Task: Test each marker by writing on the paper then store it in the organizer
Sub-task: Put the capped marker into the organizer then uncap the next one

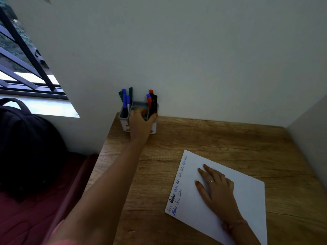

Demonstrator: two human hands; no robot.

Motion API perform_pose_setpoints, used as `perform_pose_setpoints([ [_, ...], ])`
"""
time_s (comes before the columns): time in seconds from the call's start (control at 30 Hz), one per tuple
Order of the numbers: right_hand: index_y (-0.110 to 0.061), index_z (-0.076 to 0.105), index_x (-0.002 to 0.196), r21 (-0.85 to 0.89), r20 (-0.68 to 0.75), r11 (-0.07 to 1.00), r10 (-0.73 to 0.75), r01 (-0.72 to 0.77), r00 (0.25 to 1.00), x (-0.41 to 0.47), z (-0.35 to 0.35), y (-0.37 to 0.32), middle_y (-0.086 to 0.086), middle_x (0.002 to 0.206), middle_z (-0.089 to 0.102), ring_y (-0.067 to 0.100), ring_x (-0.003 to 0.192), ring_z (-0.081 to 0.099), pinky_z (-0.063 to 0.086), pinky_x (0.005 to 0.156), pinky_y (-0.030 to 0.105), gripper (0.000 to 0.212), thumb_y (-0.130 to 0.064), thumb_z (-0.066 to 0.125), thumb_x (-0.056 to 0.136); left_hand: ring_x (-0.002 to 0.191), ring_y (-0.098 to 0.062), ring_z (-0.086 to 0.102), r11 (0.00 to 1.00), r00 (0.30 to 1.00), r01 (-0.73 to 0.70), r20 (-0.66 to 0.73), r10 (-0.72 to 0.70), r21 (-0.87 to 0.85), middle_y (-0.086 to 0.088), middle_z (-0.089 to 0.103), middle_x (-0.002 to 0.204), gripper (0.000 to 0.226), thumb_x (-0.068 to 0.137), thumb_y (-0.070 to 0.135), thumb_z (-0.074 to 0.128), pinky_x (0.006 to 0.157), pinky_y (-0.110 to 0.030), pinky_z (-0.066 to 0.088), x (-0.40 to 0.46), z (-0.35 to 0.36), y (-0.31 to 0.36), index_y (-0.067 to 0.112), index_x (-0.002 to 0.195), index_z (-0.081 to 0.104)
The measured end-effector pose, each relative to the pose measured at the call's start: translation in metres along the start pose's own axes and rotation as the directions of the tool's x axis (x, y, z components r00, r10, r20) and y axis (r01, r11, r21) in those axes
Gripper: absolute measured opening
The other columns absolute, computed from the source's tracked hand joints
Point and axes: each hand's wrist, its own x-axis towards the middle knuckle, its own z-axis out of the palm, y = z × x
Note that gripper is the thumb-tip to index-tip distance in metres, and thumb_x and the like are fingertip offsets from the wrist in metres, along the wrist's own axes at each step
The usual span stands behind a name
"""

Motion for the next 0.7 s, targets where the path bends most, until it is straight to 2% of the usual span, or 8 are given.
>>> perform_pose_setpoints([
  [0.13, -0.031, 0.049, 0.132, -0.023, 0.010, 1.000, -0.006, 0.007, 1.000, 0.000, 0.001, 0.001, -0.004, 0.140, 0.047, 0.019, 0.124, 0.045, 0.024, 0.093, 0.038, 0.057, -0.058, 0.030, 0.085, 0.104, -0.020, 0.050, 1.000, 0.999, -0.015, -0.043, 0.014, -0.016, -0.007, 0.046, 0.111, 0.047, 0.080, 0.028, 0.072, 0.087, -0.029, 0.046, -0.035, -0.004, 0.004, 0.003, 0.112, 0.051],
  [0.23, -0.031, 0.045, 0.135, -0.023, 0.014, 0.999, -0.022, 0.023, 1.000, 0.000, -0.001, 0.001, -0.006, 0.144, 0.041, 0.016, 0.128, 0.039, 0.020, 0.096, 0.034, 0.062, -0.061, 0.024, 0.084, 0.099, -0.017, 0.051, 0.990, 0.988, -0.139, 0.069, 0.140, -0.020, 0.001, 0.045, 0.107, 0.029, 0.085, 0.018, 0.065, 0.086, -0.031, 0.049, -0.080, -0.008, 0.001, 0.008, 0.108, 0.052],
  [0.3, -0.030, 0.043, 0.136, 0.006, 0.004, 0.999, -0.033, 0.033, 0.999, 0.001, -0.004, -0.002, -0.006, 0.145, 0.039, 0.014, 0.130, 0.036, 0.018, 0.097, 0.032, 0.064, -0.061, 0.024, 0.084, 0.102, -0.015, 0.051, 0.977, 0.961, -0.212, 0.189, 0.204, 0.022, 0.000, 0.049, 0.111, 0.028, 0.087, 0.017, 0.062, 0.089, -0.031, 0.047, -0.109, -0.010, -0.005, 0.009, 0.113, 0.054],
  [0.4, -0.025, 0.039, 0.139, 0.047, -0.042, 0.998, -0.040, 0.042, 0.998, 0.002, -0.005, -0.009, -0.002, 0.147, 0.038, 0.016, 0.133, 0.035, 0.019, 0.101, 0.032, 0.062, -0.056, 0.027, 0.087, 0.124, -0.011, 0.042, 0.954, 0.869, -0.283, 0.447, 0.211, 0.101, 0.003, 0.045, 0.135, 0.042, 0.093, 0.029, 0.052, 0.100, -0.022, 0.032, -0.148, -0.012, -0.009, 0.018, 0.133, 0.046],
  [0.47, -0.024, 0.032, 0.143, 0.086, -0.038, 0.995, -0.039, 0.043, 0.999, 0.001, -0.002, -0.013, -0.003, 0.150, 0.031, 0.011, 0.137, 0.028, 0.016, 0.106, 0.029, 0.063, -0.055, 0.024, 0.088, 0.134, -0.007, 0.029, 0.916, 0.783, -0.379, 0.573, 0.243, 0.130, 0.006, 0.034, 0.148, 0.050, 0.096, 0.036, 0.044, 0.109, -0.024, 0.023, -0.164, -0.010, -0.010, 0.023, 0.143, 0.033],
  [0.57, -0.021, 0.023, 0.146, 0.085, -0.002, 0.995, -0.043, 0.043, 0.999, -0.003, 0.008, -0.017, -0.002, 0.154, 0.021, 0.008, 0.140, 0.015, 0.008, 0.112, 0.029, 0.065, -0.052, 0.016, 0.089, 0.143, -0.008, 0.009, 0.869, 0.686, -0.464, 0.690, 0.232, 0.169, 0.002, 0.019, 0.156, 0.057, 0.099, 0.040, 0.035, 0.118, -0.031, 0.003, -0.176, 0.001, -0.014, 0.019, 0.148, 0.016],
  [0.63, -0.017, 0.025, 0.146, 0.025, 0.011, 0.998, -0.053, 0.053, 0.999, -0.004, 0.013, -0.016, 0.001, 0.154, 0.022, 0.013, 0.142, 0.017, 0.006, 0.113, 0.031, 0.065, -0.049, 0.014, 0.090, 0.144, -0.008, -0.001, 0.832, 0.654, -0.498, 0.736, 0.174, 0.246, 0.002, 0.009, 0.158, 0.058, 0.100, 0.041, 0.028, 0.115, -0.032, -0.009, -0.180, 0.006, -0.017, 0.018, 0.149, 0.007],
  [0.7, -0.015, 0.028, 0.145, -0.007, 0.014, 0.999, -0.052, 0.052, 0.999, -0.005, 0.016, -0.015, 0.003, 0.153, 0.025, 0.017, 0.142, 0.020, 0.006, 0.113, 0.032, 0.063, -0.046, 0.016, 0.092, 0.144, -0.008, -0.005, 0.771, 0.633, -0.560, 0.757, 0.160, 0.305, 0.002, 0.004, 0.158, 0.057, 0.100, 0.041, 0.023, 0.114, -0.032, -0.012, -0.181, 0.009, -0.020, 0.018, 0.149, 0.006],
])
